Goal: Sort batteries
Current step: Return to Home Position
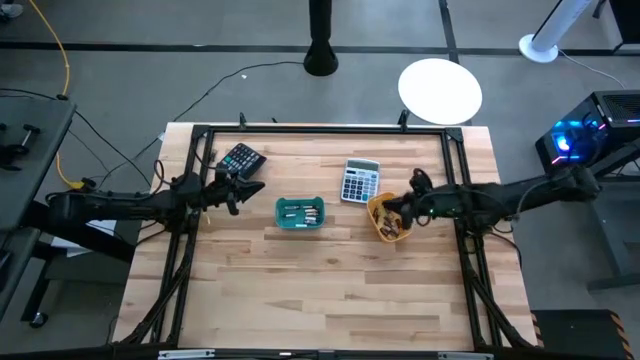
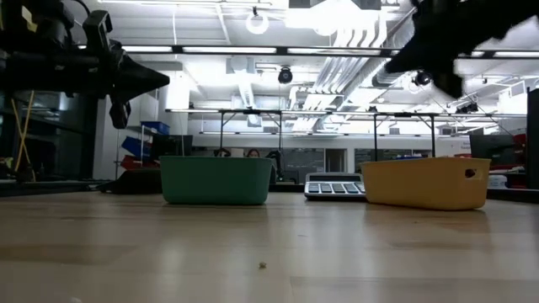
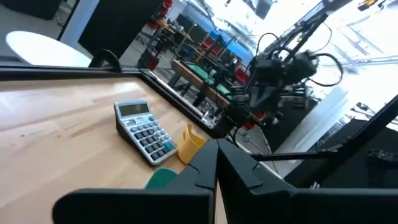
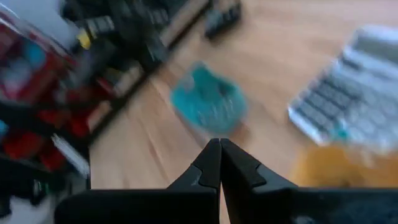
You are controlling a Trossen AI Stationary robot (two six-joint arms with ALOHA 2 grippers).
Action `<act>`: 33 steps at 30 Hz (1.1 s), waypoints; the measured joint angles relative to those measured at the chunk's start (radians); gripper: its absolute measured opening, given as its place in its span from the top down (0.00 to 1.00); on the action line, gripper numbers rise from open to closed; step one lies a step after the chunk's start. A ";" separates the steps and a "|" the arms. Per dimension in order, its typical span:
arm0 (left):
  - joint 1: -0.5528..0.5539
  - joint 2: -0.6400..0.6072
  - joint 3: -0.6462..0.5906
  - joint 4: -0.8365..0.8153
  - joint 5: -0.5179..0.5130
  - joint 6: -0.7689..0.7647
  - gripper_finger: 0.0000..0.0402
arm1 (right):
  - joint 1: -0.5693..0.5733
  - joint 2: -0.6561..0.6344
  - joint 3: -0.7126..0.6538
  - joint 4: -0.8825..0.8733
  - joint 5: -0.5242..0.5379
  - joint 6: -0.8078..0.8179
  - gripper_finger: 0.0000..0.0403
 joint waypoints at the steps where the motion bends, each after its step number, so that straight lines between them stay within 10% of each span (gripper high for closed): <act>1: 0.000 0.000 0.000 -0.001 0.000 -0.001 1.00 | -0.027 -0.001 -0.059 0.128 -0.002 -0.042 1.00; 10: 0.000 -0.001 0.000 -0.006 -0.001 0.000 1.00 | -0.493 0.000 -0.336 0.699 -0.414 -0.320 1.00; 23: -0.001 -0.367 0.002 -0.326 -0.002 0.000 1.00 | -0.586 -0.007 -0.348 0.356 -0.452 -0.327 1.00; 33: 0.040 -0.504 0.002 -0.627 0.007 0.009 1.00 | -0.523 -0.374 -0.348 -0.001 -0.452 -0.327 1.00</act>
